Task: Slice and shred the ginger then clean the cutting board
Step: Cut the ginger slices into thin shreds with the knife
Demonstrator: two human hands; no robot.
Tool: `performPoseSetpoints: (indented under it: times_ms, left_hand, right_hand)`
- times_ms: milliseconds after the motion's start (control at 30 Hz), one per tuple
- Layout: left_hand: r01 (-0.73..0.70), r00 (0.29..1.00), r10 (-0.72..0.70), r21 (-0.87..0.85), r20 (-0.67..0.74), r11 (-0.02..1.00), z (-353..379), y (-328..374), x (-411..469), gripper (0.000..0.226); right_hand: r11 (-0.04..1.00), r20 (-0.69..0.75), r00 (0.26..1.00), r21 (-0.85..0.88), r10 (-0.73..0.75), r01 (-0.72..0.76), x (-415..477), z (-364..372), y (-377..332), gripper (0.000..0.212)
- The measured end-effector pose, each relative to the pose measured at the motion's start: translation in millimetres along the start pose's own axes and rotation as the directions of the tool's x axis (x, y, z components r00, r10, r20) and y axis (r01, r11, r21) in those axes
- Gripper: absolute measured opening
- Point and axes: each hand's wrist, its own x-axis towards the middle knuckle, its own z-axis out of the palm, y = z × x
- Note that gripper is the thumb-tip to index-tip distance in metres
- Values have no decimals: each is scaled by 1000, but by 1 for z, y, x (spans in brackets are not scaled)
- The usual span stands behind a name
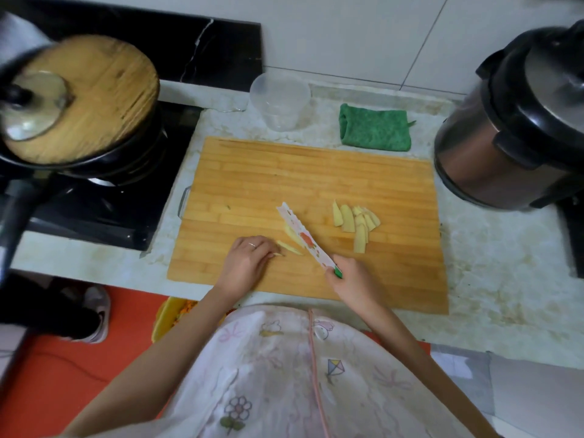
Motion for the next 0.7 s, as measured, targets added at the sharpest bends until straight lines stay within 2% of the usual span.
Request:
performPoseSetpoints:
  times_ms: [100,267,500,600,700]
  left_hand:
    - [-19,1000,21,50,-21,999,5,4,-14,19]
    - [83,995,-80,35,-67,996,12,12,-19,19]
    - [-77,994,64,144,92,987,19,17,-13,35]
    - [-103,994,95,159,55,982,22,15,-14,34]
    - [-116,993,116,198,11,973,22,17,-13,34]
  right_hand:
    - [999,-20,1000,-45,-14,13,6,0,-1,17]
    - [1000,-47,998,5,-30,30,9,1,-1,19]
    - [994,-27,994,-27,-105,105,5,-1,-2,24]
    - [975,-15,981,-114,-192,189,3,2,-6,20]
    - [932,39,966,-256,-255,256,3,2,-12,35]
